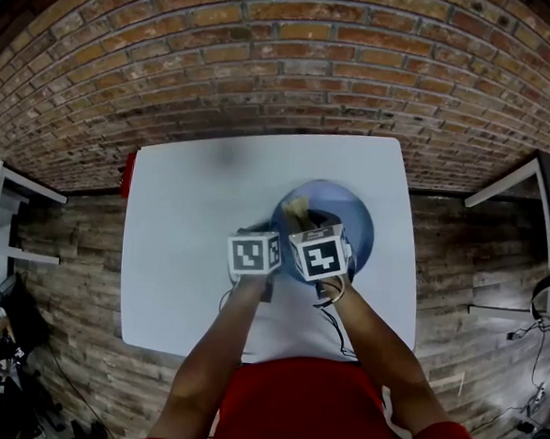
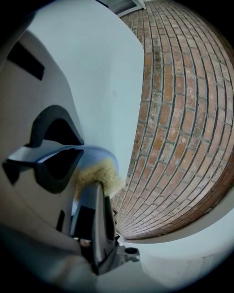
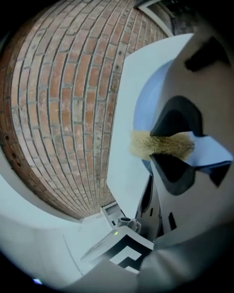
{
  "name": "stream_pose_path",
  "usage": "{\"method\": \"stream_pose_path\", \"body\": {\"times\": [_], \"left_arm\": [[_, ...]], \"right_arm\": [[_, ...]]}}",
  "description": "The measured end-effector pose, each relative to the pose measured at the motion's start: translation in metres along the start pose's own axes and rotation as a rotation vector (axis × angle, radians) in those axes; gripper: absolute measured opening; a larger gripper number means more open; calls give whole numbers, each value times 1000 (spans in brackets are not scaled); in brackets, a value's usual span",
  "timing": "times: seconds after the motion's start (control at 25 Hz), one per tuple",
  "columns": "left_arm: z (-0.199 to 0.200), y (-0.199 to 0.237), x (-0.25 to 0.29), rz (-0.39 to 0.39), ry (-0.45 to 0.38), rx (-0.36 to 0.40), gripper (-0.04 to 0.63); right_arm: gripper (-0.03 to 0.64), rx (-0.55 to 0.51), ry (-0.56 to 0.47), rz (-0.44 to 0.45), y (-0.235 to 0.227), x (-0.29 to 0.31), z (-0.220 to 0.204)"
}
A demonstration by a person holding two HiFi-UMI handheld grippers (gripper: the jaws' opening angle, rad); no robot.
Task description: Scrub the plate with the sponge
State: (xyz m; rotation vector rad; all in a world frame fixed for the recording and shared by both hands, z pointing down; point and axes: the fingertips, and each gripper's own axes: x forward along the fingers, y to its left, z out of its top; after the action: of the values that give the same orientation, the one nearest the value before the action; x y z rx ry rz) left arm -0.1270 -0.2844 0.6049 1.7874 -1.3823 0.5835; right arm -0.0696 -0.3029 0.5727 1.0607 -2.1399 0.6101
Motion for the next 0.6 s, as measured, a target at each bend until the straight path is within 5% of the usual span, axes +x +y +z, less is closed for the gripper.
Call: {"method": "stream_pose_path", "body": {"times": [0.24, 0.6], "left_arm": [[0, 1, -2, 2, -7, -8, 40], [-1, 2, -3, 5, -7, -6, 38]], "right_arm": [[120, -29, 50, -2, 4, 10, -14], [120, 53, 69, -161, -81, -27, -34]]}}
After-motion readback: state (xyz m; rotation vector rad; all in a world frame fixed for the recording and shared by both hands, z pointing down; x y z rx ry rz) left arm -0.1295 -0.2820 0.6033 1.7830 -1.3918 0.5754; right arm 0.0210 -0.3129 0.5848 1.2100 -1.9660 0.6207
